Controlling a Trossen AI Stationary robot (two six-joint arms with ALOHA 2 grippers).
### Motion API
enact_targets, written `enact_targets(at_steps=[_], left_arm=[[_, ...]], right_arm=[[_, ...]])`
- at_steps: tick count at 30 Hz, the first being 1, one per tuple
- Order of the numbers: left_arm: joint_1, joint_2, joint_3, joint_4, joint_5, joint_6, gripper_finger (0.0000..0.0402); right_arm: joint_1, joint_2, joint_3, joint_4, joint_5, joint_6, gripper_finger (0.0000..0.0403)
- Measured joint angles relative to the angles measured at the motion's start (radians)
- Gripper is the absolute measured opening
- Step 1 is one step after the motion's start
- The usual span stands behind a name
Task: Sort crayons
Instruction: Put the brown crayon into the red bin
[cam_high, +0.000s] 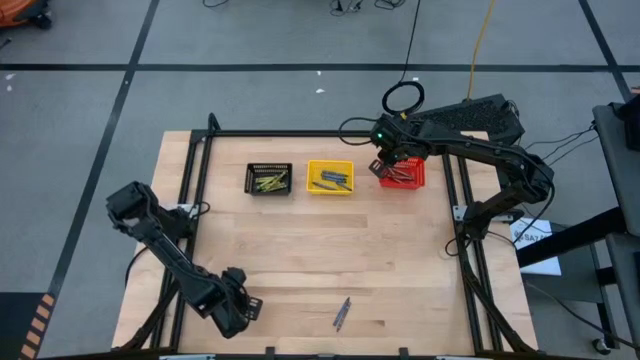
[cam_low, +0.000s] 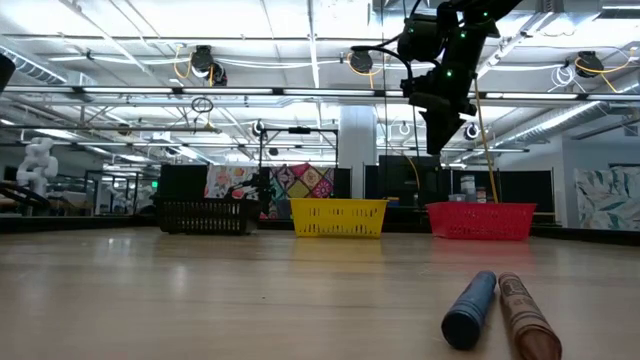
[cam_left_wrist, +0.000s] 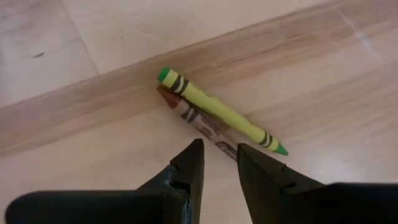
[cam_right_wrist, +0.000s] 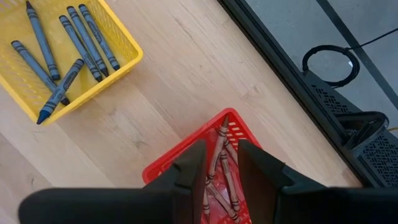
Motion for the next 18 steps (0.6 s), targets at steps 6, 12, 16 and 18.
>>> enact_targets(at_steps=[6, 12, 16, 18], left_arm=[[0.000, 0.021, 0.000, 0.000, 0.000, -0.007, 0.0102], [0.001, 0.042, 0.000, 0.000, 0.018, -0.027, 0.0102], [0.001, 0.049, 0.001, -0.002, 0.038, -0.027, 0.0102], [0.001, 0.050, 0.001, -0.002, 0.042, -0.026, 0.0102]], right_arm=[[0.000, 0.000, 0.000, 0.000, -0.001, 0.002, 0.0080], [0.000, 0.000, 0.000, 0.000, -0.001, 0.003, 0.0080], [0.000, 0.000, 0.000, 0.000, -0.002, 0.003, 0.0080], [0.000, 0.000, 0.000, -0.001, -0.002, 0.003, 0.0080]])
